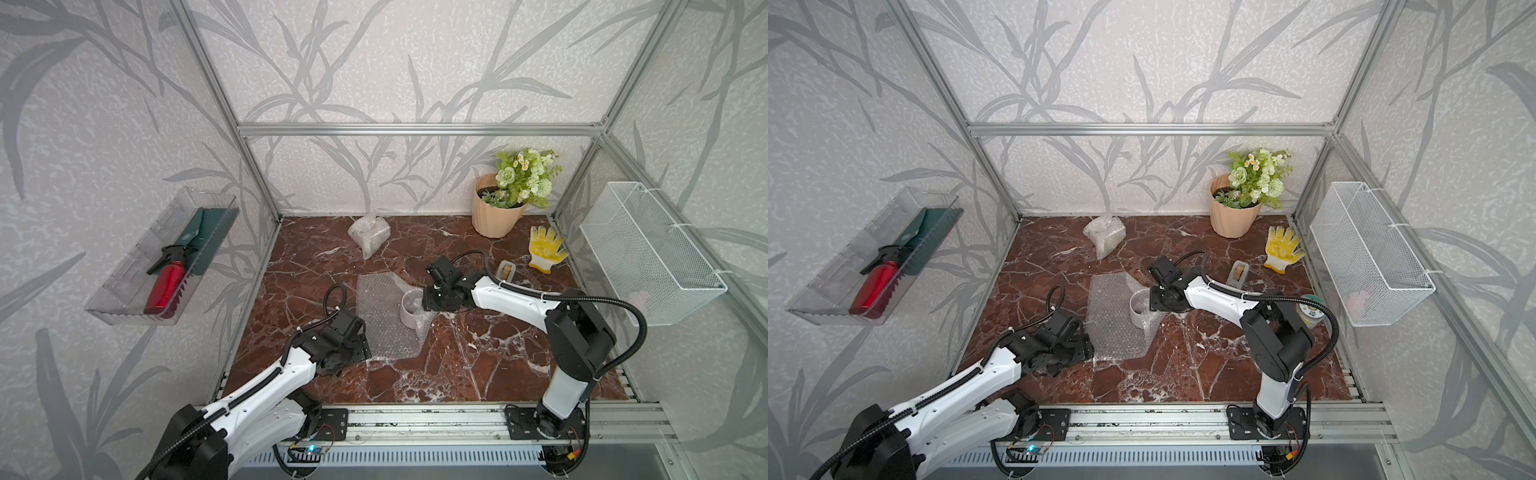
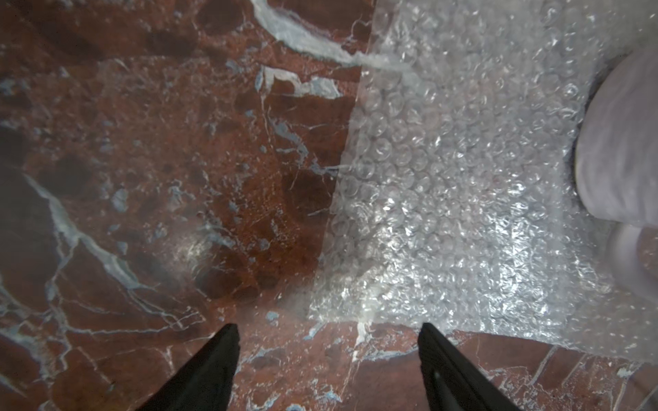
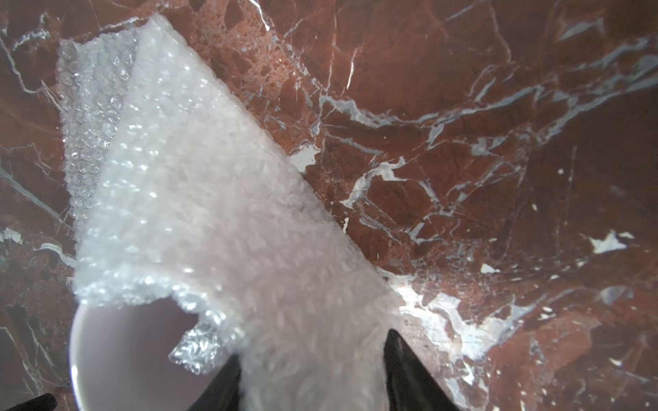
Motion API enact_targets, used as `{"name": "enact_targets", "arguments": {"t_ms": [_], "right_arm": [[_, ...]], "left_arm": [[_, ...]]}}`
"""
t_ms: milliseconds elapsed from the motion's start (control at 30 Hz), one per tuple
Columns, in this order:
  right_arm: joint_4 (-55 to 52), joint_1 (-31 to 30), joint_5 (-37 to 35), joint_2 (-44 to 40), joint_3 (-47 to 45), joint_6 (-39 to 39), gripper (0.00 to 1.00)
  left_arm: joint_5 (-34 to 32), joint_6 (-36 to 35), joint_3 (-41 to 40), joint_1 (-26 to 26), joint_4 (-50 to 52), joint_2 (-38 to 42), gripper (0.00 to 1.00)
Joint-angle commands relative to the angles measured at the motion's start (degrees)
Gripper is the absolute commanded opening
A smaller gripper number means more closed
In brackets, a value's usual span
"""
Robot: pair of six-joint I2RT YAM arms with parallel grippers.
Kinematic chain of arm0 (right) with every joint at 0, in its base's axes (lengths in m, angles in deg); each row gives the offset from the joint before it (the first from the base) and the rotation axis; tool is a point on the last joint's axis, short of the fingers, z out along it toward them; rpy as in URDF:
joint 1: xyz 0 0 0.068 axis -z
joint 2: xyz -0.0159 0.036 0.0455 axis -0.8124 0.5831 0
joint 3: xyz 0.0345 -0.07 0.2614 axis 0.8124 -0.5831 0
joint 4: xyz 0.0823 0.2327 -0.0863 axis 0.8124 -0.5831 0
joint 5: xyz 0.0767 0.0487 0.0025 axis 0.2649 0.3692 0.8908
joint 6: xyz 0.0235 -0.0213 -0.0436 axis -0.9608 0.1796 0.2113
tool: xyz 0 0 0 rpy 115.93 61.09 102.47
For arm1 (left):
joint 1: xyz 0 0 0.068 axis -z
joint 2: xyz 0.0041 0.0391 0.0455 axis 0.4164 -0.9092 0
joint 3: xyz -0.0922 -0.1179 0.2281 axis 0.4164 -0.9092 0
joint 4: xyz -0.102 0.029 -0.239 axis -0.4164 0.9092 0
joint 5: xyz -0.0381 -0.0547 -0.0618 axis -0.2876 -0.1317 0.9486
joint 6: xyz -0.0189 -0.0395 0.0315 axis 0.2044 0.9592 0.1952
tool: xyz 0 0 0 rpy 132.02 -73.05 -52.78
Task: Wrap mugs in bubble wrap
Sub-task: Wrap the mug in bubble wrap.
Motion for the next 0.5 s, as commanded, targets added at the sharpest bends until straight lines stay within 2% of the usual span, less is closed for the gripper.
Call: {"name": "enact_targets", "arguments": {"t_ms": [0, 300, 467], "right_arm": [[-5.49, -0.23, -2.82, 0.33, -0.76, -0.15, 0.53], [-5.43, -0.49, -2.64, 0.31, -1.17, 0.14, 0.53], [-4.81, -0.49, -2.14, 0.42, -1.27, -0.15, 0.52]], "left_arm": [[0.58, 1.38, -0.86, -0.27, -0.89, -1.23, 0.78], [3.40, 2.71, 1.23, -0.21, -4.01, -9.61, 0.73], [5.55, 3.70, 0.99, -0.23, -8.56, -13.64, 0.64]]}}
